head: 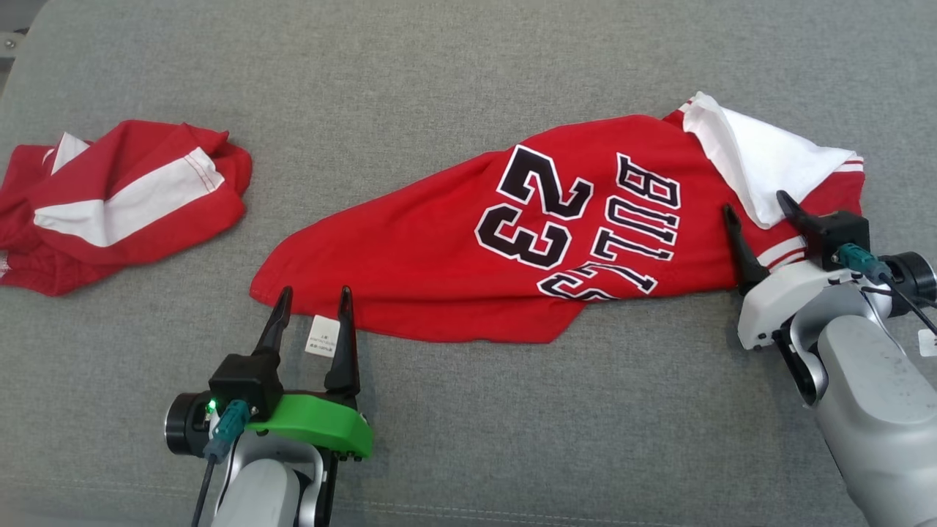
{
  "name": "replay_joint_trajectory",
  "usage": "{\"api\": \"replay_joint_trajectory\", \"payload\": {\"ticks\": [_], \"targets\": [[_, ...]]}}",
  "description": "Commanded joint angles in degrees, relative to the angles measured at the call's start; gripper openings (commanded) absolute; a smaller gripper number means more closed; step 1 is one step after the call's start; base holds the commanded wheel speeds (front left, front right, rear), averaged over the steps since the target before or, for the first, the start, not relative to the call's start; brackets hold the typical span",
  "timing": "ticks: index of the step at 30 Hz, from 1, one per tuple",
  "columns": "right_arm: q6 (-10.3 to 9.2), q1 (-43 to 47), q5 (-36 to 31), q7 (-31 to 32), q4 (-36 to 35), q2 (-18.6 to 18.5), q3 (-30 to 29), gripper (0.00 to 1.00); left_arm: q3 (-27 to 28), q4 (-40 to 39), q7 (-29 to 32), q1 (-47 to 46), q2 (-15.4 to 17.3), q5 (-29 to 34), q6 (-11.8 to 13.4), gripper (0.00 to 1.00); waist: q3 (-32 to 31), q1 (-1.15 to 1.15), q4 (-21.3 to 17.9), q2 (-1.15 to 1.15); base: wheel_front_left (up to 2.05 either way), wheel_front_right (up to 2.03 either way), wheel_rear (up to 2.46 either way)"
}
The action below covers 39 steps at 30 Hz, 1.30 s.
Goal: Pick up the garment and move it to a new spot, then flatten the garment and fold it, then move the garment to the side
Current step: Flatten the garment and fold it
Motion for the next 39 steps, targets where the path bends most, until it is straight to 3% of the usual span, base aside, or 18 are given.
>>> {"api": "replay_joint_trajectory", "payload": {"ticks": [1,2,6,14,25,30,31,32,39], "targets": [[-0.06,-0.97,-0.05,0.09,1.19,-0.68,0.47,0.38,-0.15,-0.35,0.05,-0.81,0.18,0.21,0.34,1.00,1.25,0.00,1.06,0.00,0.00,0.00,0.00],[-0.07,-1.67,-0.06,0.14,2.29,-1.14,0.47,0.00,-0.24,-0.42,0.05,-0.77,0.19,0.23,0.35,1.00,1.39,0.00,1.15,0.00,0.00,0.00,0.00],[-0.07,-4.21,-0.34,-0.36,4.54,-2.03,0.45,0.00,-0.61,-0.79,0.05,-0.85,0.18,0.33,0.44,1.00,1.59,0.00,1.58,0.00,0.00,0.00,0.00],[-0.07,-12.28,-1.44,-0.97,-0.02,-5.90,-1.13,0.00,-1.87,-1.57,0.05,-1.14,0.17,-0.06,0.12,1.00,2.21,0.00,4.49,0.00,0.00,0.00,0.00],[-0.08,-33.57,-9.51,3.71,1.56,-17.01,0.72,0.00,-8.20,-1.32,0.05,0.37,0.13,-2.13,0.41,1.00,3.56,0.00,18.59,0.00,0.00,0.00,0.00],[-0.08,-37.19,-11.54,7.68,5.62,-18.81,0.36,0.00,-9.85,-0.96,0.05,1.89,0.15,-3.55,0.84,1.00,3.69,0.00,22.93,0.00,0.00,0.00,0.00],[-0.07,-37.31,-11.39,9.26,7.23,-18.73,0.04,0.82,-10.24,-0.90,0.05,2.36,0.14,-3.86,0.94,1.00,3.67,0.00,23.48,0.00,0.00,0.00,0.00],[-0.08,-37.79,-10.85,9.82,8.19,-18.54,-0.46,1.00,-10.52,-0.91,0.05,2.61,0.10,-4.06,1.02,1.00,3.76,0.00,23.77,0.00,0.00,0.00,0.00],[-0.08,-31.81,-7.35,3.16,11.88,-14.18,-0.80,1.00,-10.74,-0.90,0.05,2.55,0.12,-4.50,1.58,1.00,2.81,0.00,21.19,0.00,0.00,0.00,0.00]]}}
